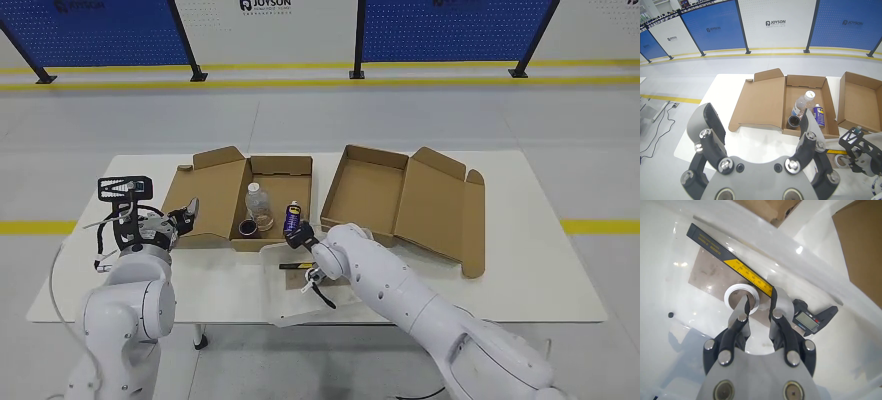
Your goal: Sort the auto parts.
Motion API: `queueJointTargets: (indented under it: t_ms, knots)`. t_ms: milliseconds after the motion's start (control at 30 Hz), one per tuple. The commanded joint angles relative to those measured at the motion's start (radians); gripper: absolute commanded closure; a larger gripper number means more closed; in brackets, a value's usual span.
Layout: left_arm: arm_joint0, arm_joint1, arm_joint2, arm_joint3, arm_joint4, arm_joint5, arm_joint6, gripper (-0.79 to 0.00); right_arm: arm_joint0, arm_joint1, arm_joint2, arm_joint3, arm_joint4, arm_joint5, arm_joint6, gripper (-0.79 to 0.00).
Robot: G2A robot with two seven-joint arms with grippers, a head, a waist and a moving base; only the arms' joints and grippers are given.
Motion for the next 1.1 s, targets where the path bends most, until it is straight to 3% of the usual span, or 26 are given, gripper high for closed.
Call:
queueJointTargets:
  t_ms: [0,367,433,500,533,833,1067]
  knots:
    - [0.000,0.000,0.000,0.000,0.000,0.000,0.000,-0.785,-0.001,-0.005,0.000,0.012,0.000,-0.002,-0.003,-0.268]
    - [0.000,0.000,0.000,0.000,0.000,0.000,0.000,-0.785,0.004,-0.030,0.005,0.066,-0.006,-0.015,-0.011,-0.215]
    - [0.000,0.000,0.000,0.000,0.000,0.000,0.000,-0.785,0.005,-0.034,0.006,0.073,-0.008,-0.018,-0.011,-0.151]
    - [0.000,0.000,0.000,0.000,0.000,0.000,0.000,-0.785,0.006,-0.038,0.007,0.075,-0.011,-0.021,-0.009,-0.012]
    - [0.000,0.000,0.000,0.000,0.000,0.000,0.000,-0.785,0.007,-0.039,0.007,0.076,-0.013,-0.021,-0.008,0.000]
    - [0.000,0.000,0.000,0.000,0.000,0.000,0.000,-0.785,0.001,-0.038,0.038,0.042,-0.021,-0.015,-0.010,0.000]
    - [0.000,0.000,0.000,0.000,0.000,0.000,0.000,-0.785,-0.035,-0.005,0.094,-0.078,-0.051,0.016,0.013,0.000]
